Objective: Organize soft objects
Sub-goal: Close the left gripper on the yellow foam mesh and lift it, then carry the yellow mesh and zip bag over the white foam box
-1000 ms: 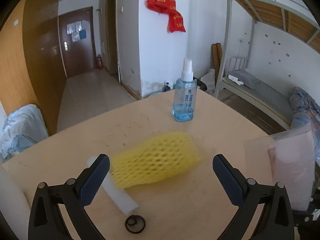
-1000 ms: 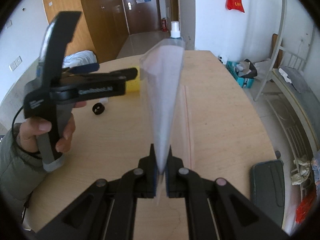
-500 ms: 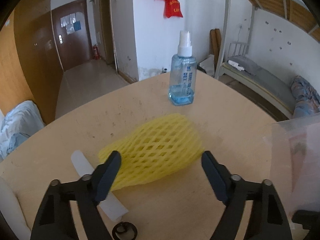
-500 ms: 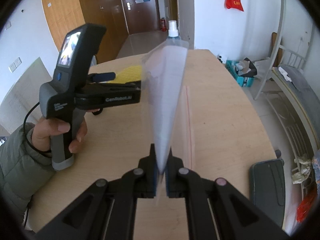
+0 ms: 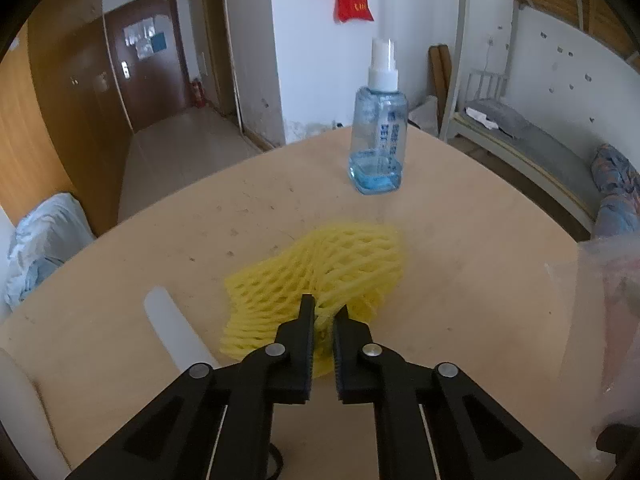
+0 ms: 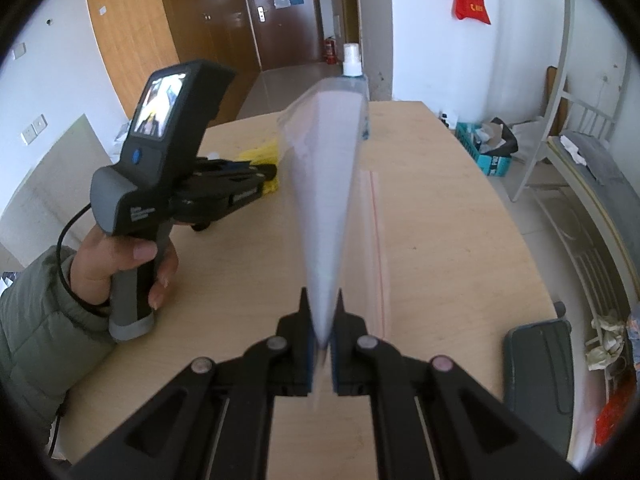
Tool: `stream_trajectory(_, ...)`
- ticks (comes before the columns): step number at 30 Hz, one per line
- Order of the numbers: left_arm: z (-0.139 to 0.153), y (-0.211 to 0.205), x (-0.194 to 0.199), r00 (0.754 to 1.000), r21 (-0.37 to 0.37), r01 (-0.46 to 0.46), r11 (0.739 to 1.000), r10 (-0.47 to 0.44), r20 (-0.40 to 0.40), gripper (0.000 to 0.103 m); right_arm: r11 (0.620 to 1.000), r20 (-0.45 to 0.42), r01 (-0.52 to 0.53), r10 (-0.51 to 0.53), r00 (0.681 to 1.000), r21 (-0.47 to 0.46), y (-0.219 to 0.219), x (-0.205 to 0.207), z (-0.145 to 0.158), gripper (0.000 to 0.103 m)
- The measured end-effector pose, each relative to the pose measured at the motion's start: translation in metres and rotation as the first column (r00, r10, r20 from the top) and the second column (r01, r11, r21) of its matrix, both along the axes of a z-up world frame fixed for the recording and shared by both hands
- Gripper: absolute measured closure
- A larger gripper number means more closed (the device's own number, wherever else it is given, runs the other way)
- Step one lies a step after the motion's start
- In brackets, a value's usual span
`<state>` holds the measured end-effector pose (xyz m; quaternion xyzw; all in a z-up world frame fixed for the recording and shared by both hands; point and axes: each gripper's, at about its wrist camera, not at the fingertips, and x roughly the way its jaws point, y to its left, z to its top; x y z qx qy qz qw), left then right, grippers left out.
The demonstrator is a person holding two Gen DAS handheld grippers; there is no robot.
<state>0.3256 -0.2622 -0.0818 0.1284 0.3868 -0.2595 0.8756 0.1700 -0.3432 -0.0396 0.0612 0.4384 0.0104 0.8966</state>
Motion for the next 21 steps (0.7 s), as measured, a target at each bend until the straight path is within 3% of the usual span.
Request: stream_trajectory(21,0.07,0.042,-0.059,0.994,-0.117,-0.013,0.993,0.026,0.108,0.096,0.999,0.053,-0.032,0.031,0.998,0.009,0.005,-0.011,0.014,0.095)
